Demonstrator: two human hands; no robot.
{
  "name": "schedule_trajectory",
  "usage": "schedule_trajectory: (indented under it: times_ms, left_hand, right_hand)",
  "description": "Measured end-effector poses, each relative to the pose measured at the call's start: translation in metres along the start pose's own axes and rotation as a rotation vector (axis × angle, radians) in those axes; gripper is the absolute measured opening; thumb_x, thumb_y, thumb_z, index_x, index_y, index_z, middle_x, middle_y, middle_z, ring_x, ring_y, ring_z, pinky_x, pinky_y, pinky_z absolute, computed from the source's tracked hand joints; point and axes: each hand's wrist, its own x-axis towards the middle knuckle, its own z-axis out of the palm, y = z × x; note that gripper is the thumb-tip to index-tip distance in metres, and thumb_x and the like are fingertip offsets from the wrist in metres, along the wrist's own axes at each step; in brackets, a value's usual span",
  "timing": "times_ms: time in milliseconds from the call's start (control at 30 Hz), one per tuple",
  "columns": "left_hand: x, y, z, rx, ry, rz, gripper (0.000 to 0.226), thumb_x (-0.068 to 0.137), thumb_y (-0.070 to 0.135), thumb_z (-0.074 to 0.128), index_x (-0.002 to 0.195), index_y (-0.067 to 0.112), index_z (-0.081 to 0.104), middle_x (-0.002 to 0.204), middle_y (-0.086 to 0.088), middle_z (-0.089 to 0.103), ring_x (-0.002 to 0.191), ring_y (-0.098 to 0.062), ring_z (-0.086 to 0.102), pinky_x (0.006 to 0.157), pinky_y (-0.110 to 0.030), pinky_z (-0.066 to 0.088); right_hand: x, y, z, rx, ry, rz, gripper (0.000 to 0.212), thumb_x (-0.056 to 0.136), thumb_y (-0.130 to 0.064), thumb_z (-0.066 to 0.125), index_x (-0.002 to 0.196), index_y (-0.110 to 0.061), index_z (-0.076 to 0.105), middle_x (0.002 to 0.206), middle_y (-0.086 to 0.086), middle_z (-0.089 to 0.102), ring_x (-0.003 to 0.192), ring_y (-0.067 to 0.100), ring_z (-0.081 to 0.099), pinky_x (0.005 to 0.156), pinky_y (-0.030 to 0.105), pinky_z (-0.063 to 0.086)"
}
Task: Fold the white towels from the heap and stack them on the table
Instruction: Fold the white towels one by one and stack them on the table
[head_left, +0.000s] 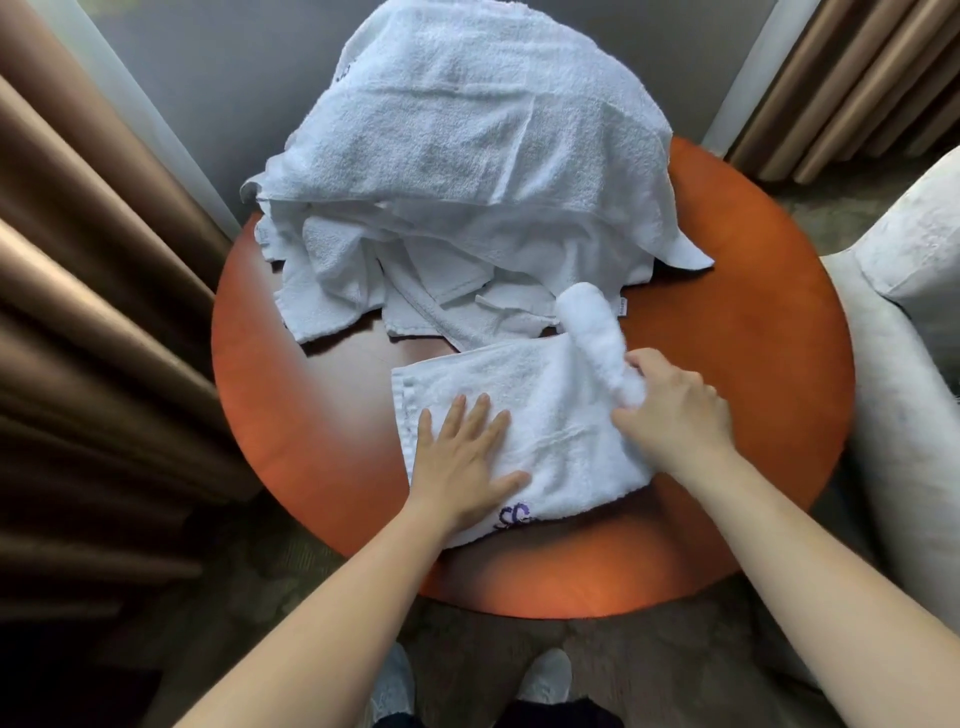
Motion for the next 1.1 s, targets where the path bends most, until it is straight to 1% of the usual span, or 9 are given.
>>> schedule_trajectory:
  times_ms: [167, 300, 500, 567, 700, 767, 867, 1000, 1100]
  left_hand:
    - [-0.01, -0.016, -0.007, -0.012, -0.01, 0.038, 0.099, 0.075, 0.086, 0.034, 0.153, 0.036, -0.001, 0.161, 0.007, -0.013, 0.146, -0.017, -0.02, 0.114, -0.052, -0.017]
    - [-0.035, -0.037, 0.003, -0.005, 0.027, -0.024, 0.109, 0.057, 0.092, 0.011, 0.152, 0.04, -0.001, 0.16, 0.011, -0.016, 0.146, -0.017, -0.021, 0.113, -0.053, -0.017]
    - [-0.036, -0.047, 0.011, -0.035, -0.006, -0.049, 0.089, 0.082, 0.082, 0.026, 0.153, 0.037, -0.003, 0.16, 0.01, -0.019, 0.145, -0.02, -0.024, 0.116, -0.054, -0.008]
    - [-0.034, -0.046, 0.013, -0.047, 0.006, -0.048, 0.089, 0.082, 0.081, 0.028, 0.153, 0.036, -0.002, 0.16, 0.009, -0.017, 0.146, -0.021, -0.023, 0.117, -0.055, -0.005]
    - [-0.031, -0.049, 0.015, -0.098, 0.015, -0.03, 0.092, 0.077, 0.082, 0.019, 0.153, 0.035, -0.001, 0.162, 0.009, -0.009, 0.147, -0.022, -0.018, 0.117, -0.056, 0.0]
    - [-0.03, -0.053, 0.013, -0.107, 0.047, 0.019, 0.095, 0.071, 0.077, 0.011, 0.154, 0.032, 0.002, 0.162, 0.007, 0.0, 0.149, -0.023, -0.01, 0.116, -0.055, 0.01]
    - [-0.032, -0.072, 0.011, -0.278, 0.186, 0.132, 0.092, 0.072, 0.07, 0.023, 0.152, 0.025, 0.025, 0.157, 0.003, 0.027, 0.147, -0.022, 0.017, 0.113, -0.04, 0.027]
    - [-0.049, -0.099, 0.008, -0.256, 0.097, 0.018, 0.096, 0.074, 0.077, 0.034, 0.154, 0.027, 0.016, 0.162, 0.004, 0.003, 0.149, -0.018, 0.001, 0.118, -0.032, 0.012]
    - [-0.054, -0.095, 0.006, -0.134, 0.059, -0.073, 0.101, 0.065, 0.08, 0.007, 0.153, 0.033, 0.012, 0.162, 0.008, -0.001, 0.149, -0.02, 0.004, 0.119, -0.045, 0.006]
  right_hand:
    - [-0.026, -0.034, 0.011, 0.067, 0.03, -0.124, 0.054, 0.083, -0.024, 0.062, 0.134, -0.03, 0.046, 0.125, 0.002, 0.063, 0.108, 0.037, 0.059, 0.085, 0.04, 0.044]
    - [-0.035, -0.046, 0.02, 0.081, 0.082, -0.12, 0.051, 0.085, -0.025, 0.061, 0.134, -0.027, 0.047, 0.123, 0.004, 0.064, 0.106, 0.038, 0.059, 0.083, 0.039, 0.043]
    - [-0.044, -0.069, 0.019, 0.091, 0.225, -0.194, 0.043, 0.088, -0.026, 0.062, 0.129, -0.02, 0.053, 0.114, 0.009, 0.067, 0.1, 0.041, 0.062, 0.072, 0.038, 0.039]
    - [-0.052, -0.089, 0.017, 0.08, 0.279, -0.252, 0.041, 0.083, -0.021, 0.067, 0.123, -0.017, 0.058, 0.105, 0.01, 0.07, 0.092, 0.042, 0.064, 0.067, 0.038, 0.042]
    - [-0.065, -0.127, 0.034, -0.011, 0.356, -0.415, 0.043, 0.051, -0.014, 0.085, 0.091, -0.012, 0.068, 0.065, 0.005, 0.067, 0.051, 0.033, 0.063, 0.042, 0.029, 0.042]
    - [-0.068, -0.142, 0.05, -0.02, 0.268, -0.424, 0.036, 0.057, -0.013, 0.079, 0.09, -0.011, 0.066, 0.067, 0.005, 0.067, 0.056, 0.032, 0.063, 0.046, 0.028, 0.034]
    - [-0.069, -0.149, 0.067, -0.071, 0.218, -0.411, 0.038, 0.044, -0.012, 0.082, 0.074, -0.013, 0.058, 0.053, 0.0, 0.058, 0.042, 0.029, 0.056, 0.045, 0.023, 0.021]
    - [-0.069, -0.146, 0.082, -0.059, 0.249, -0.39, 0.041, 0.045, -0.013, 0.085, 0.073, -0.013, 0.056, 0.051, -0.001, 0.056, 0.039, 0.028, 0.054, 0.044, 0.023, 0.02]
    - [-0.072, -0.152, 0.087, -0.045, 0.246, -0.376, 0.042, 0.041, -0.013, 0.086, 0.071, -0.014, 0.057, 0.049, -0.003, 0.055, 0.038, 0.025, 0.053, 0.043, 0.022, 0.02]
